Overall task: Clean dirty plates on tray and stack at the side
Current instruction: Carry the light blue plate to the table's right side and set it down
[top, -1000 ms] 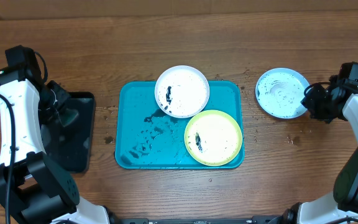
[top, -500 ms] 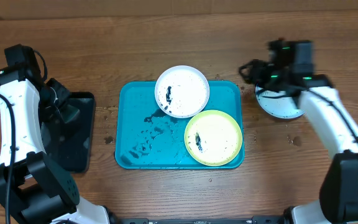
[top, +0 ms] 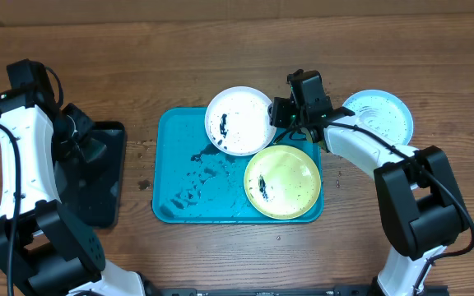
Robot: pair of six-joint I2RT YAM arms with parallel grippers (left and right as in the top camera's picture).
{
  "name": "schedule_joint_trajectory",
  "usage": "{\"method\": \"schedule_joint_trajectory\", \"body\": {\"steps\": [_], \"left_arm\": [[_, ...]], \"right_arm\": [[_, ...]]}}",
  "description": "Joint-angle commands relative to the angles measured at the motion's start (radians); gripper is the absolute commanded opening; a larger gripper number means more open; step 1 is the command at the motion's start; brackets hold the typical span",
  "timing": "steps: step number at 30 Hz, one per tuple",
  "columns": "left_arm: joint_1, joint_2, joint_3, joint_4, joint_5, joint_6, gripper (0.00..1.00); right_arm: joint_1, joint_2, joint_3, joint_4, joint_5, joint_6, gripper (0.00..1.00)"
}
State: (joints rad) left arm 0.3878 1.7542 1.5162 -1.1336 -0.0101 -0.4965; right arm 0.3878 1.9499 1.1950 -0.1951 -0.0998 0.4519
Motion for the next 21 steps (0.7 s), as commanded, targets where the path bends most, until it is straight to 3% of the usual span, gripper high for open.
{"method": "schedule_joint_trajectory", "body": {"steps": [1, 8, 11, 15, 21], "left_arm": [[-0.003, -0.015, -0.010, 0.004, 0.011, 0.021, 0.04], [-0.003, -0.015, -0.010, 0.000, 0.033, 0.026, 0.04], [-0.003, -0.015, -0.010, 0.006, 0.050, 0.030, 0.04], [-0.003, -0.015, -0.010, 0.026, 0.108, 0.089, 0.04], [-0.019, -0.015, -0.010, 0.045, 0.222, 0.174, 0.04]], "right_arm": [[-0.001, 0.022, 0.009, 0.013, 0.021, 0.002, 0.38], [0.001, 0.069, 0.009, 0.015, 0.004, 0.002, 0.38], [0.005, 0.069, 0.009, 0.032, -0.052, 0.002, 0.30], [0.027, 0.069, 0.010, 0.059, -0.116, 0.002, 0.09], [0.088, 0.069, 0.012, 0.071, -0.119, 0.016, 0.04]]}}
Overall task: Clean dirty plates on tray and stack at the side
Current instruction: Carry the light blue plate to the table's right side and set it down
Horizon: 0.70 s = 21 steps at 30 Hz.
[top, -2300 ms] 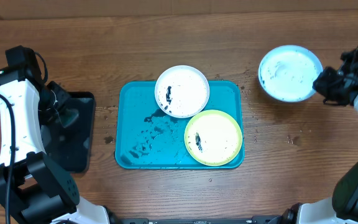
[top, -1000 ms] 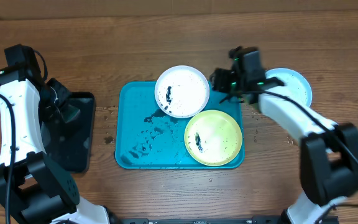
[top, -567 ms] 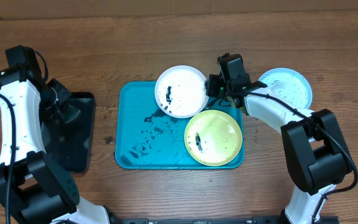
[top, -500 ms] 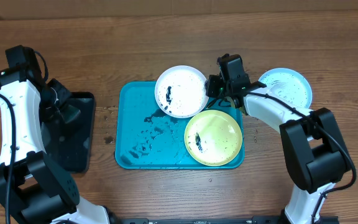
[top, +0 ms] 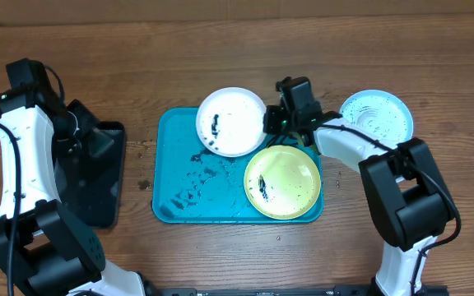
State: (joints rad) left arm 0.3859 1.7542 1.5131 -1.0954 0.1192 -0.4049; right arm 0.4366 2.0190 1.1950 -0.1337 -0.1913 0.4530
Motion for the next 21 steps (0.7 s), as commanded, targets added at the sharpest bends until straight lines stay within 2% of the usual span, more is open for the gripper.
{"method": "schedule_joint_trajectory", "body": {"steps": [1, 10, 14, 21], "left_arm": [[-0.024, -0.015, -0.007, 0.008, 0.100, 0.091, 0.04], [-0.154, -0.015, -0.007, 0.009, 0.117, 0.165, 0.04], [-0.212, -0.015, -0.007, 0.010, 0.102, 0.166, 0.04], [-0.285, -0.015, -0.007, 0.008, 0.110, 0.162, 0.04]], "right_arm": [[0.049, 0.000, 0.012, 0.010, -0.028, 0.023, 0.04], [0.113, 0.000, 0.012, 0.008, -0.027, 0.045, 0.04], [0.114, -0.001, 0.012, -0.013, -0.034, 0.038, 0.08], [0.154, -0.001, 0.012, -0.075, 0.008, 0.037, 0.06]]}}
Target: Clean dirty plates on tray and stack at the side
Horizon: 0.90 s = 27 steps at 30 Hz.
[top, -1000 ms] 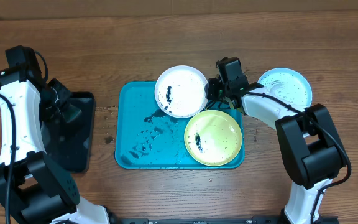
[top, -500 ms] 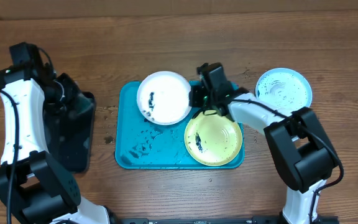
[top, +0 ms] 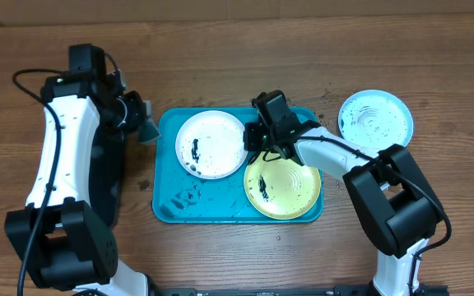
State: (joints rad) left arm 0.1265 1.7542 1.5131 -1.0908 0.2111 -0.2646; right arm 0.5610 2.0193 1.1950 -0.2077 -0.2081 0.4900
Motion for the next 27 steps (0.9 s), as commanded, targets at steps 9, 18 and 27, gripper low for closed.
{"method": "schedule_joint_trajectory", "body": {"steps": [9, 18, 27], "left_arm": [[-0.106, -0.013, -0.007, 0.004, 0.018, 0.021, 0.04], [-0.156, 0.045, -0.008, -0.006, 0.019, -0.032, 0.04], [-0.256, 0.224, -0.008, -0.066, 0.029, -0.054, 0.04]], "right_arm": [[0.091, -0.001, 0.017, 0.004, 0.036, 0.000, 0.04], [0.092, -0.001, 0.054, 0.000, 0.113, -0.049, 0.12], [0.092, -0.001, 0.060, -0.034, 0.157, -0.049, 0.09]]}}
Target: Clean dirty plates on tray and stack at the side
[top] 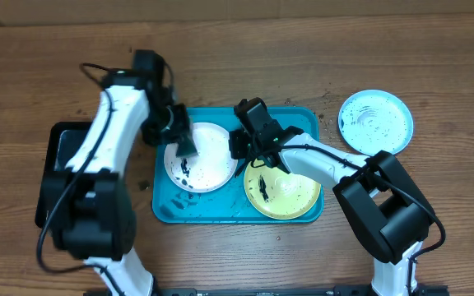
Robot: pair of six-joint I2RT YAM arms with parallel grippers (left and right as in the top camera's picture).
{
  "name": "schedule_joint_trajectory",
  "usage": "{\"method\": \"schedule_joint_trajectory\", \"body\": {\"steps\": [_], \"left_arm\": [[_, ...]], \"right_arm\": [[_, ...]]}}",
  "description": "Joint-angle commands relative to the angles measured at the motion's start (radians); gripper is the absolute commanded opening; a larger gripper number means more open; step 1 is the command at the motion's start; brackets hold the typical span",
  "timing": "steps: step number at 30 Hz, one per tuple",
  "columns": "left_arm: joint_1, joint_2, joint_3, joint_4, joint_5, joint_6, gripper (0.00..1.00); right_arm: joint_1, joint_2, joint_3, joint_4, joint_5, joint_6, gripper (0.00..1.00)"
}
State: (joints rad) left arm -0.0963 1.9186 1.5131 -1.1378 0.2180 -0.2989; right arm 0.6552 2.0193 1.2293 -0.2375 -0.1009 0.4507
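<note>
A white plate with black smears lies at the back left of the teal tray. My right gripper is shut on the plate's right rim. My left gripper reaches over the plate's left part, shut on a dark sponge that hangs just above or on the plate. A yellow-green plate with a black smear sits at the tray's front right, partly under my right arm. On the table to the right of the tray lies a light blue plate.
A black bin stands on the table left of the tray, partly under my left arm. The wooden table edge runs along the front. Small dark crumbs dot the wood near the tray's back corners.
My left gripper has moved with the sponge from beside the tray's back left corner to over the white plate. My right gripper and the white plate have shifted a little further left.
At first the left gripper was at the black bin and the right gripper held the white plate at the tray's back edge. The plate then stood further left each time. The left arm came off the bin with a dark sponge, now over the plate.
</note>
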Motion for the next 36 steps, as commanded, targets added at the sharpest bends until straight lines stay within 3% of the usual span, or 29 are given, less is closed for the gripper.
{"method": "schedule_joint_trajectory", "body": {"steps": [1, 8, 14, 20, 25, 31, 36], "left_arm": [[-0.040, 0.077, -0.008, -0.030, 0.022, -0.020, 0.04], [-0.048, 0.149, -0.008, -0.060, 0.018, -0.031, 0.04], [-0.048, 0.214, -0.008, 0.023, 0.003, -0.030, 0.05], [-0.048, 0.294, -0.008, 0.019, -0.246, -0.039, 0.04], [-0.048, 0.291, 0.009, -0.016, -0.410, -0.121, 0.04], [-0.048, 0.291, 0.112, -0.092, -0.488, -0.136, 0.04], [-0.048, 0.291, 0.220, -0.140, -0.466, -0.136, 0.04]], "right_arm": [[-0.002, -0.001, 0.025, -0.004, 0.057, -0.010, 0.09], [-0.005, -0.001, 0.025, -0.003, 0.059, -0.010, 0.08], [-0.005, -0.001, 0.025, -0.003, 0.059, -0.010, 0.06], [-0.005, -0.001, 0.025, -0.011, 0.059, -0.010, 0.05], [-0.006, -0.001, 0.025, -0.011, 0.059, -0.010, 0.04], [-0.006, -0.001, 0.025, -0.011, 0.059, -0.010, 0.04], [-0.005, -0.001, 0.025, -0.011, 0.059, -0.010, 0.04]]}}
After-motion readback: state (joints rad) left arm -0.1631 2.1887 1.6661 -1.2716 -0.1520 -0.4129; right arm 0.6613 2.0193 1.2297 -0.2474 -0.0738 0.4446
